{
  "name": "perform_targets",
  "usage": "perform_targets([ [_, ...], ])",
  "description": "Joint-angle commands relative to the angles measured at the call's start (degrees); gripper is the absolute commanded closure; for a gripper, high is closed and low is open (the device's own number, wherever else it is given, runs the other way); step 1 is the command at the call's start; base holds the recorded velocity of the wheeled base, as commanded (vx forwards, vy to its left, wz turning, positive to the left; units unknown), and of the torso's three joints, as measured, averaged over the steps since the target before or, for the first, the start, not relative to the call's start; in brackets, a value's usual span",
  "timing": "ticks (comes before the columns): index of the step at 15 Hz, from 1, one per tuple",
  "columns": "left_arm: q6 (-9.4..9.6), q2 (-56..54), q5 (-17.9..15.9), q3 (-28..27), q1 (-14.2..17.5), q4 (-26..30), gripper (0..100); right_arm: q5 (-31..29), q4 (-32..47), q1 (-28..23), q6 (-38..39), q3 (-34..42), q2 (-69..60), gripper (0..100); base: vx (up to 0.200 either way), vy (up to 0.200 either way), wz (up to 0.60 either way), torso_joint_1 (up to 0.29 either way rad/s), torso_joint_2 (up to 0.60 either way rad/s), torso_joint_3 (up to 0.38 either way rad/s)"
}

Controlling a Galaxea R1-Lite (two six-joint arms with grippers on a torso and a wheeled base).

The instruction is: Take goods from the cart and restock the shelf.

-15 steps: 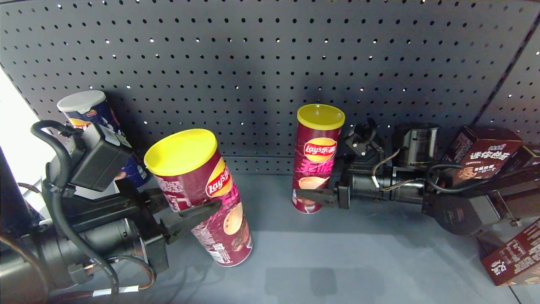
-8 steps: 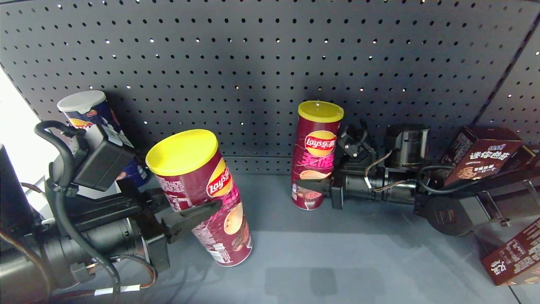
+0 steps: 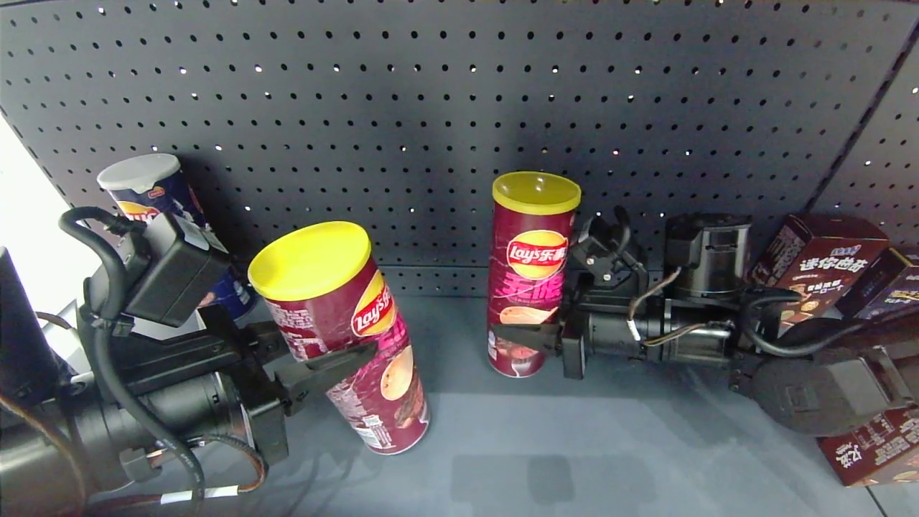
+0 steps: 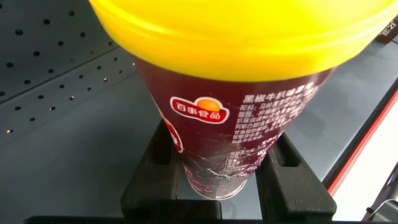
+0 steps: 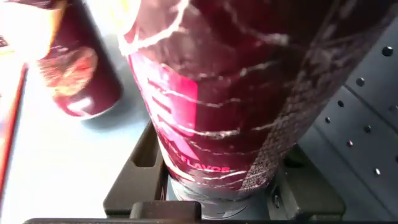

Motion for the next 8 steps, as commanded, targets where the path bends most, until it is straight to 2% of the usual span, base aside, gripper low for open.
perform_targets([
  [1, -0.06, 0.0, 0.0, -0.1, 0.0, 0.0, 100, -0.9, -0.2, 1.7, 0.0, 4.7, -6.2, 100, 0.000, 0.000, 0.00, 0.000, 0.00, 0.000],
  [8, 0.03, -0.1, 0.0, 0.5, -0.1, 0.0, 100, -5.9, -0.2, 6.7, 0.2, 17.7, -15.9, 100, 0.000, 0.000, 0.00, 0.000, 0.00, 0.000],
])
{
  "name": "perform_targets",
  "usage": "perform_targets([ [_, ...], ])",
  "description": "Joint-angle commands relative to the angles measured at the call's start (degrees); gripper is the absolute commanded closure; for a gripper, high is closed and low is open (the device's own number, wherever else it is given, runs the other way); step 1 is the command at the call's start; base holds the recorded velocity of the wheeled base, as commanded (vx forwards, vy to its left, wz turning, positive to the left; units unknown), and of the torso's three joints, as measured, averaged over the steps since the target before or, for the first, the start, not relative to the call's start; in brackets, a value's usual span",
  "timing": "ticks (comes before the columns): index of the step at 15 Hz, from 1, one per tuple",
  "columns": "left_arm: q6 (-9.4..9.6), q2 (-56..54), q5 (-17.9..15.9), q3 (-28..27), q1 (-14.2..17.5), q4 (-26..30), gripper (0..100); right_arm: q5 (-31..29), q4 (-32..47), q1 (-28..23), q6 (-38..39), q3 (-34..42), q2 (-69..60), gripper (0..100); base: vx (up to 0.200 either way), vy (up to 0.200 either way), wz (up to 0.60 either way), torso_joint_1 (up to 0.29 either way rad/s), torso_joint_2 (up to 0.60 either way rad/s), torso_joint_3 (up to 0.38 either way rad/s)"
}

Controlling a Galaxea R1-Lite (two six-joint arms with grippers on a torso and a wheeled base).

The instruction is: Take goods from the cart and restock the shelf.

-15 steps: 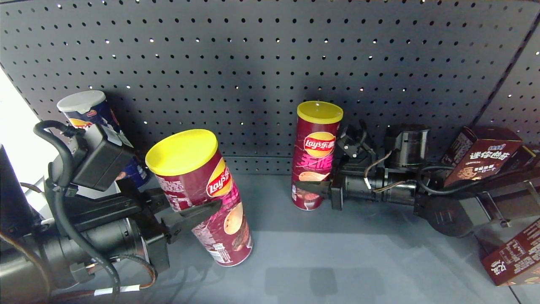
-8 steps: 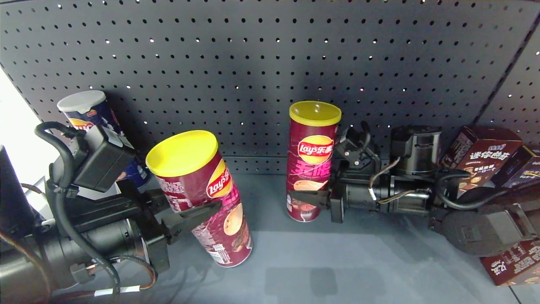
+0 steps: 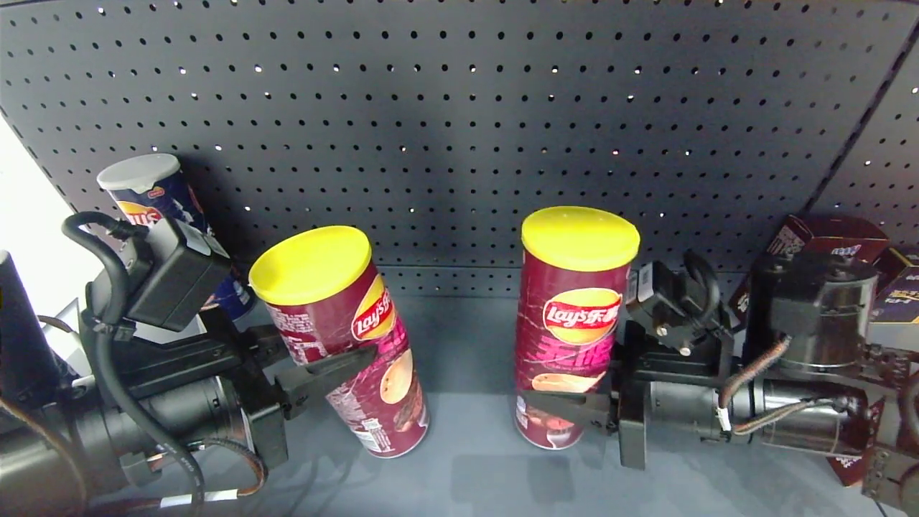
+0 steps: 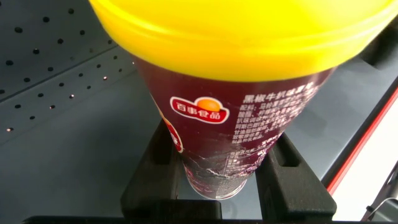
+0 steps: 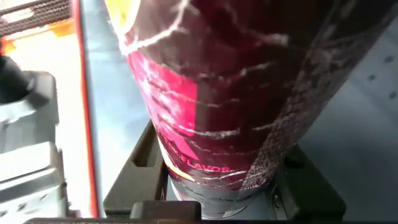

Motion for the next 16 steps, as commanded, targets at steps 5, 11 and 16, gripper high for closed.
perform_targets([
  [5, -0.09, 0.0, 0.0, 0.1, 0.0, 0.0, 100, -0.9, -5.8, 3.6, 0.2, 5.9, -1.5, 100, 0.000, 0.000, 0.00, 0.000, 0.00, 0.000],
  [11, -0.18, 0.1, 0.0, 0.1, 0.1, 0.0, 100, -2.3, -7.1, 4.7, 0.2, 8.9, -1.3, 100, 0.000, 0.000, 0.00, 0.000, 0.00, 0.000],
  [16, -0.97, 0.1, 0.0, 0.3, 0.1, 0.0, 100, -2.3, -7.2, 4.5, 0.2, 10.2, -1.1, 100, 0.000, 0.000, 0.00, 0.000, 0.00, 0.000],
])
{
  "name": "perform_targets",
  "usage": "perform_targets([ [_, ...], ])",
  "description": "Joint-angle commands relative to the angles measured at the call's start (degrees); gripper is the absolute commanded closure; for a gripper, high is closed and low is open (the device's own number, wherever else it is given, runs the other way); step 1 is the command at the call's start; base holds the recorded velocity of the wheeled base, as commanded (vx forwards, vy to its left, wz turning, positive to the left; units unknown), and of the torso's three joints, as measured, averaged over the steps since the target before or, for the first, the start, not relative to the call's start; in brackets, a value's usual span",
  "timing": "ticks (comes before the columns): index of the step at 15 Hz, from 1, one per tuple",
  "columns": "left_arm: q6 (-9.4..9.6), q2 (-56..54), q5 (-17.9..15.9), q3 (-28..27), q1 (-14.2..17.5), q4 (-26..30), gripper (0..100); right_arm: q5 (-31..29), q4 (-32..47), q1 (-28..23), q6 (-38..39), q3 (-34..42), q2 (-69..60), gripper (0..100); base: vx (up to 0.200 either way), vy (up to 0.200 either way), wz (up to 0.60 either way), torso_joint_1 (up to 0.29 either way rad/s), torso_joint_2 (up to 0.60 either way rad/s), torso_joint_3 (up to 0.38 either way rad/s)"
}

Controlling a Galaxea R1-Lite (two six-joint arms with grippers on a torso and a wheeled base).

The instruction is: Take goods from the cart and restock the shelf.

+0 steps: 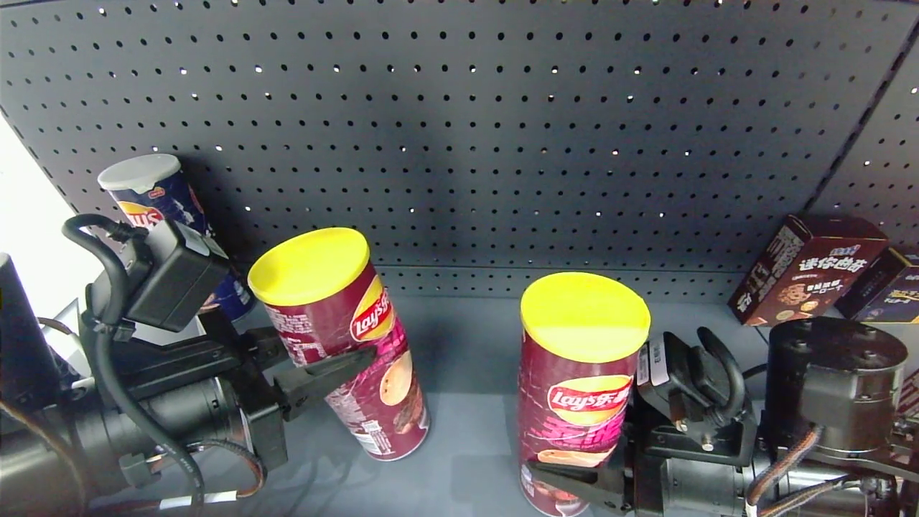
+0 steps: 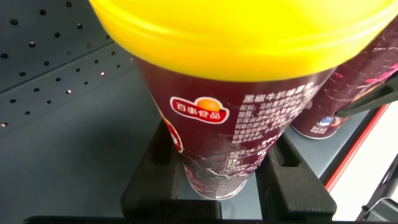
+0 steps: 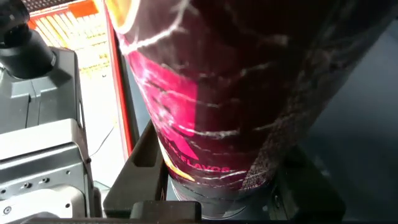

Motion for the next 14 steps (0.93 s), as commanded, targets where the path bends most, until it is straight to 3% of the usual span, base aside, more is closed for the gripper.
perform_targets([
  [1, 0.02, 0.1, 0.0, 0.1, 0.0, 0.0, 100, 0.1, -0.2, 0.0, 0.0, 0.0, 0.8, 100, 0.000, 0.000, 0.00, 0.000, 0.00, 0.000],
  [8, 0.02, 0.1, 0.0, 0.1, 0.0, 0.0, 100, 0.1, -2.1, 0.5, -0.2, 0.9, 2.3, 100, 0.000, 0.000, 0.00, 0.000, 0.00, 0.000],
  [9, 0.02, 0.1, 0.0, 0.1, 0.0, 0.0, 100, 0.1, -2.1, 0.7, -0.4, 1.3, 2.1, 0, 0.000, 0.000, 0.00, 0.000, 0.00, 0.000],
  [14, 0.02, 0.1, 0.0, 0.1, 0.0, 0.0, 100, -0.1, -2.7, 1.2, -0.4, 4.8, -1.0, 0, 0.000, 0.000, 0.00, 0.000, 0.00, 0.000],
])
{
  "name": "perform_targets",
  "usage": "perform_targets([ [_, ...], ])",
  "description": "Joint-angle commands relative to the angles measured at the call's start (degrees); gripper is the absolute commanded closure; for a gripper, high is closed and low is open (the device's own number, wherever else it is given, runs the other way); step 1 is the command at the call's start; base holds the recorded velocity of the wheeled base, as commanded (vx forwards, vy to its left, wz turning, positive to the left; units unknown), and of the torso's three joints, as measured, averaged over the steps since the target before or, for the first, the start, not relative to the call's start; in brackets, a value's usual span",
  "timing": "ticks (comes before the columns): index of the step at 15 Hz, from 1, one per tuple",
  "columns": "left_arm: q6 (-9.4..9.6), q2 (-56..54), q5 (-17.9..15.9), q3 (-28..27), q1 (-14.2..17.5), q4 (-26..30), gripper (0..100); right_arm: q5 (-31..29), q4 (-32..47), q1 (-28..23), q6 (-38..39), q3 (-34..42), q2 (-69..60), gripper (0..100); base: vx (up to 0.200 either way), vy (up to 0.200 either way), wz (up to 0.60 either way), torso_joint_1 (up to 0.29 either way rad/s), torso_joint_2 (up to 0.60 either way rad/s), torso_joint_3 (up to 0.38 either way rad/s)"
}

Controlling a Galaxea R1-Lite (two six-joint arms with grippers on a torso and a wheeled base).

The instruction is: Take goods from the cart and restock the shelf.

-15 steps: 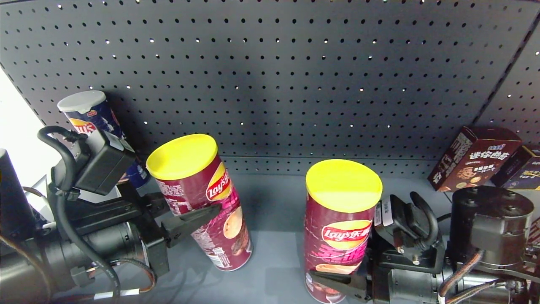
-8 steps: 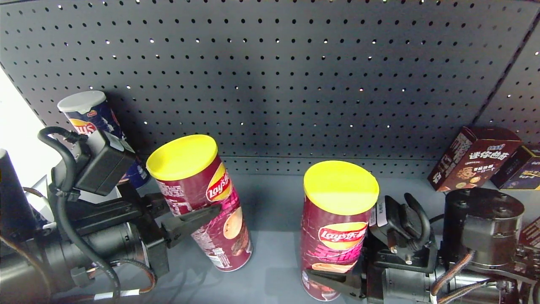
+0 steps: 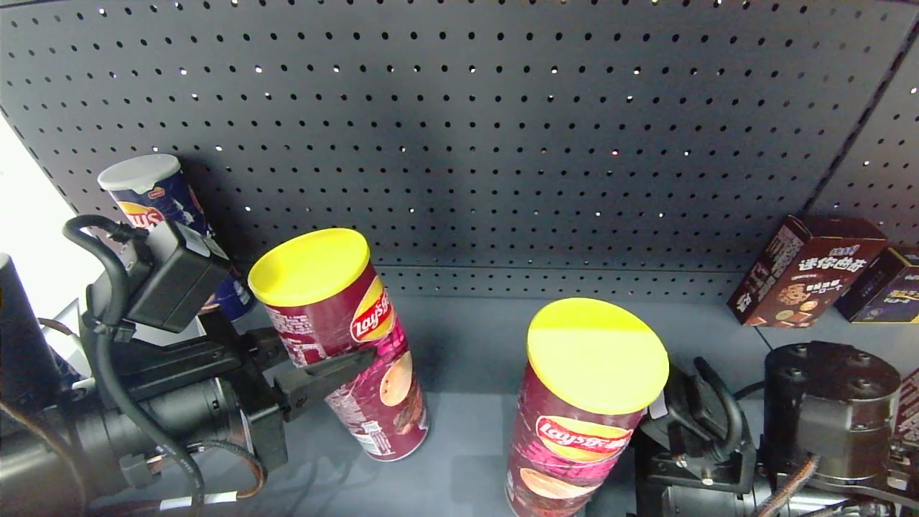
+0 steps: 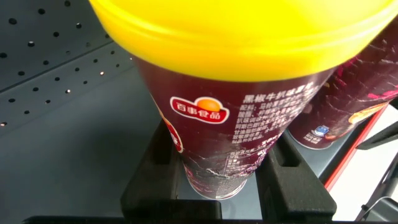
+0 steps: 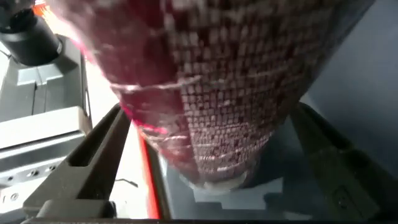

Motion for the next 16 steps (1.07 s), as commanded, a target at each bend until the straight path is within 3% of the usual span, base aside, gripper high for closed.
perform_targets([
  [1, -0.01, 0.0, 0.0, 0.0, 0.0, 0.0, 100, -0.2, -0.1, -0.1, 0.0, 1.7, -2.4, 0, 0.000, 0.000, 0.00, 0.000, 0.00, 0.000],
  [5, -0.01, 0.0, 0.0, 0.0, 0.0, -0.1, 100, -1.3, 0.1, -0.6, 0.1, 7.0, -7.6, 0, 0.000, 0.000, 0.00, 0.000, 0.00, 0.000],
  [16, -0.01, -0.2, 0.0, 0.0, 0.0, -0.1, 100, -1.2, 0.4, -5.2, 0.0, 7.2, -7.3, 0, 0.000, 0.000, 0.00, 0.000, 0.00, 0.000],
])
